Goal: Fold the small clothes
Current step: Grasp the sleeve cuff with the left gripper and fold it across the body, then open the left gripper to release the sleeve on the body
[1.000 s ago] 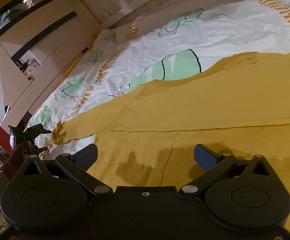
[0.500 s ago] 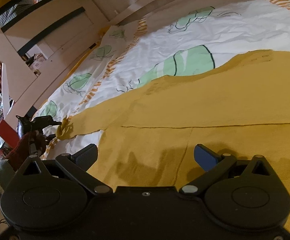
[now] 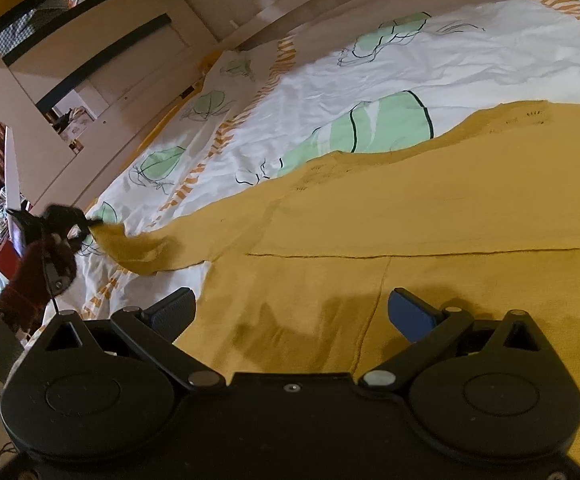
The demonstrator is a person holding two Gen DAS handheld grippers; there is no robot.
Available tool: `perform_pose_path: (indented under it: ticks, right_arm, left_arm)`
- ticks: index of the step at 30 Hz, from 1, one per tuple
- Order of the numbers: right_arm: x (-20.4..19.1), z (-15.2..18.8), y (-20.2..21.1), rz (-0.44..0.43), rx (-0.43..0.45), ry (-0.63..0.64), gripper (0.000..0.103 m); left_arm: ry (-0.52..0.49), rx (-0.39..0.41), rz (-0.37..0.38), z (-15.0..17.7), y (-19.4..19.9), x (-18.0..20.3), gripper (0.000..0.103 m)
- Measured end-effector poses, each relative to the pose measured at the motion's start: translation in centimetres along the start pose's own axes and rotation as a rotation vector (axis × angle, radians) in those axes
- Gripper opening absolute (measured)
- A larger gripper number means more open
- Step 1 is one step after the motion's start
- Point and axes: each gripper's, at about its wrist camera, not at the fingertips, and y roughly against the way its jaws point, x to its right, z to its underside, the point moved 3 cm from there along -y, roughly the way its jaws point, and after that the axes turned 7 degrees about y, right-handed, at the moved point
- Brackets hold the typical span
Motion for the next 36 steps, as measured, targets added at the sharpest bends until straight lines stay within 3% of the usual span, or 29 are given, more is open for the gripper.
perform_pose_path:
  ticks: [8, 12, 16, 25, 30, 31, 32, 36]
  right_arm:
    - [0.7, -1.3, 1.6, 0.043, 0.028, -0.028, 0.103]
    - [1.5, -2.1, 2.7, 0.087, 0.051, -0.053, 0.103]
    - [2.7, -2.7, 3.7, 0.122, 0.065, -0.091, 0.103]
    - [5.5, -3.3, 4.7, 0.168, 0.082, -0.189, 0.103]
    - [6.3, -3.5, 5.4, 0.182, 0.098, -0.207, 0.103]
    - [6.4, -3.6, 5.5, 0.185, 0.102, -0.208, 0.103]
    - [6.4, -3.6, 5.5, 0.187, 0.103, -0.208, 0.103]
    - [6.7, -3.6, 5.3, 0.198, 0.098, -0.206, 0.103]
  left_arm:
    - [-0.194, -0.024, 0.211, 5.0, 4.3, 10.8, 0.006]
    - [-0.289, -0.099, 0.319, 9.8, 5.7, 15.4, 0.006]
    - [-0.366, -0.224, 0.413, 15.7, 6.2, 18.5, 0.006]
    - [-0.548, -0.499, 0.496, 28.7, 5.2, 20.1, 0.006]
    - [-0.616, -0.606, 0.531, 31.5, 4.8, 20.1, 0.01]
    - [-0.619, -0.624, 0.544, 31.7, 4.7, 20.0, 0.017]
    - [-0.617, -0.633, 0.561, 31.9, 5.2, 20.2, 0.022]
    - [-0.632, -0.622, 0.61, 31.8, 6.4, 20.7, 0.024]
